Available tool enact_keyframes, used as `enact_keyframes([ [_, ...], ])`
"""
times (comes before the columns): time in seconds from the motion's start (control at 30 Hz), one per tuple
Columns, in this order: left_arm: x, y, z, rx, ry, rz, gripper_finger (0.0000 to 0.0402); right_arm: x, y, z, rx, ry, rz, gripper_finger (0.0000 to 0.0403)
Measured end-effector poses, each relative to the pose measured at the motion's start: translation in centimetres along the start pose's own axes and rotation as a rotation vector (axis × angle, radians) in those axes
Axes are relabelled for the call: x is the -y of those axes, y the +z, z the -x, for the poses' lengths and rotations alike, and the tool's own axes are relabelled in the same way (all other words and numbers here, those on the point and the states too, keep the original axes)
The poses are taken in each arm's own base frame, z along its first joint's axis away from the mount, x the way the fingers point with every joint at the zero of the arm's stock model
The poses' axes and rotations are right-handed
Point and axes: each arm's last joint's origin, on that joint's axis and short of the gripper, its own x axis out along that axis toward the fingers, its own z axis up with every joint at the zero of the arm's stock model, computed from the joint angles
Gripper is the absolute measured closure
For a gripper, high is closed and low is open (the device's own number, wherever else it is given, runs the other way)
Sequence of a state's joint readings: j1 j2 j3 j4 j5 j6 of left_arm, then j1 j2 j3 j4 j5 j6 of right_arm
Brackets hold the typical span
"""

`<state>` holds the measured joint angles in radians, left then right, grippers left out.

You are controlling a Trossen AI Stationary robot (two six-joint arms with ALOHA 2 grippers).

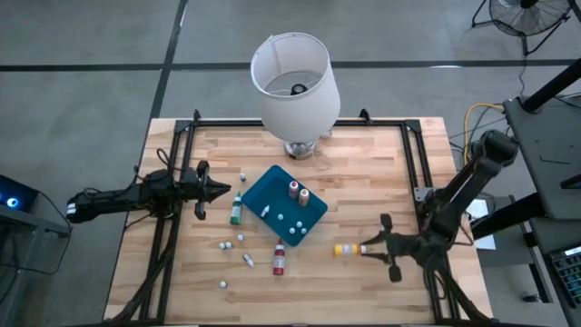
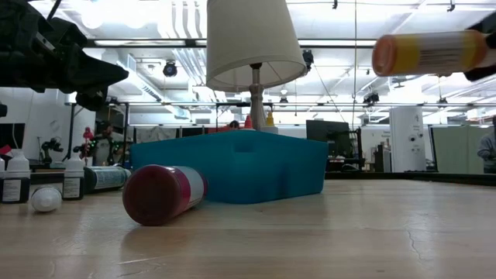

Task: Pick & Place food coloring
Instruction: Put the large yellow food coloring bottle into the blue container

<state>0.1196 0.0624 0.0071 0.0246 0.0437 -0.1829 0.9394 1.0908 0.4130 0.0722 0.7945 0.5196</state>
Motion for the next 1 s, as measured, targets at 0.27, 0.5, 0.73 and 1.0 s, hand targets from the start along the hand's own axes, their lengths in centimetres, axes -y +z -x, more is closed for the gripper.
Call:
enact_keyframes([
  [0.27, 0.0, 0.0, 0.0, 0.000, 0.001, 0.000, 0.0402, 2.2, 4.0, 0.8, -0.157, -0.035, -0.012, 0.0299],
  [0.5, 0.0, 0.0, 0.0, -0.001, 0.001, 0.000, 0.0402, 3.3, 6.8, 0.3, -0.244, -0.073, -0.009, 0.0299],
  [0.73, 0.0, 0.0, 0.0, 0.000, 0.001, 0.000, 0.0402, 4.3, 10.0, -1.4, -0.356, -0.084, -0.045, 0.0298],
  [1.0, 0.0, 0.0, 0.0, 0.000, 0.000, 0.000, 0.0402, 5.2, 13.9, -4.1, -0.508, -0.106, -0.028, 0.0298],
])
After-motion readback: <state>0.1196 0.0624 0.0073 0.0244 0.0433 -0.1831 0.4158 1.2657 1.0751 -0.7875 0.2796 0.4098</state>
